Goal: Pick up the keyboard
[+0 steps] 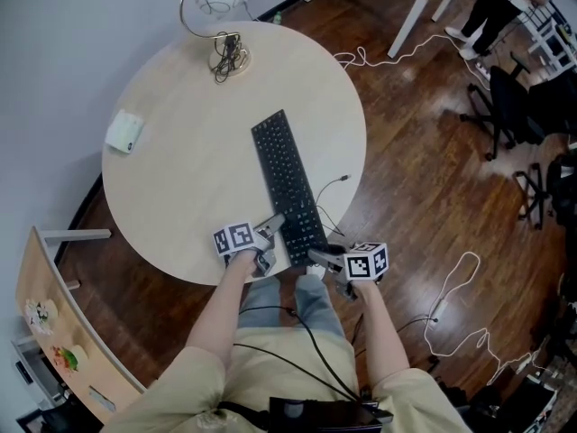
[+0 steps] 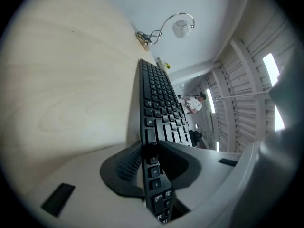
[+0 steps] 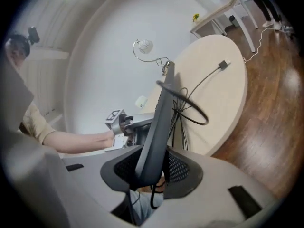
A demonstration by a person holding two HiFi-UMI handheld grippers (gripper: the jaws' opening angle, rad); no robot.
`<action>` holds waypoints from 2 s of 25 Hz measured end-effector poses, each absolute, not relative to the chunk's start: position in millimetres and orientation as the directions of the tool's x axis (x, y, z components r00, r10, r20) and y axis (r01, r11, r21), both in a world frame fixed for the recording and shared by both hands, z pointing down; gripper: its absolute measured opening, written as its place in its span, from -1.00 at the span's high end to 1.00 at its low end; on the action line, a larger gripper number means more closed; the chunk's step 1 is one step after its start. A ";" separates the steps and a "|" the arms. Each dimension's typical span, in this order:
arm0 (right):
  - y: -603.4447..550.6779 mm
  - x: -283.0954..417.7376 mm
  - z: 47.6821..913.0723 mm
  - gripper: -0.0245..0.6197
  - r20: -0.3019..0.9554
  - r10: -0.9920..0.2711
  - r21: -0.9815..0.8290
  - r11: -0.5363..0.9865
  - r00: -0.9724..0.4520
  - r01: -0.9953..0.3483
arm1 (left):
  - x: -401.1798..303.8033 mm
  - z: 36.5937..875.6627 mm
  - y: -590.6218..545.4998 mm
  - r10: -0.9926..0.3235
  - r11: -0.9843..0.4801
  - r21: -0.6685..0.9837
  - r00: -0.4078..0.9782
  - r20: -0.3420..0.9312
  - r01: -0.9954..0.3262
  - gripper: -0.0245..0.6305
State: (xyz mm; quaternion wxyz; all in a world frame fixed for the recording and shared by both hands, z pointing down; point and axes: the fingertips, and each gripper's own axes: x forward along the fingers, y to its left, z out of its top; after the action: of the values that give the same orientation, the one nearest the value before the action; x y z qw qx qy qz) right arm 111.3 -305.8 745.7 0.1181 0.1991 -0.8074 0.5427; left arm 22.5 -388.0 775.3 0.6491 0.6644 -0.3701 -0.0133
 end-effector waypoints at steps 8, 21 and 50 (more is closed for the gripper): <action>-317.5 109.0 698.9 0.53 0.334 -0.280 -0.833 0.360 -0.900 -0.421 | 24.2 740.3 -396.4 -0.496 -0.009 0.929 0.808 0.317 -0.369 0.62; -328.4 106.9 610.0 0.53 0.085 -0.326 -0.831 0.498 -0.941 -0.247 | 26.3 615.0 -422.9 -0.460 -0.340 0.940 0.865 -0.202 0.039 0.51; -326.5 59.4 455.9 0.50 -0.031 -0.138 -0.175 0.976 -0.990 -0.131 | 15.3 354.7 -381.1 -0.138 -0.962 0.271 0.929 -0.344 -0.043 0.70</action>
State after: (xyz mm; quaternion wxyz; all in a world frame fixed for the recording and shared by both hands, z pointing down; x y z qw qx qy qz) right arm 59.4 -326.5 455.9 -0.0214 0.0675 -0.9937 0.0868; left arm 15.3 -381.1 354.7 0.1306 0.9733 -0.0465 -0.1830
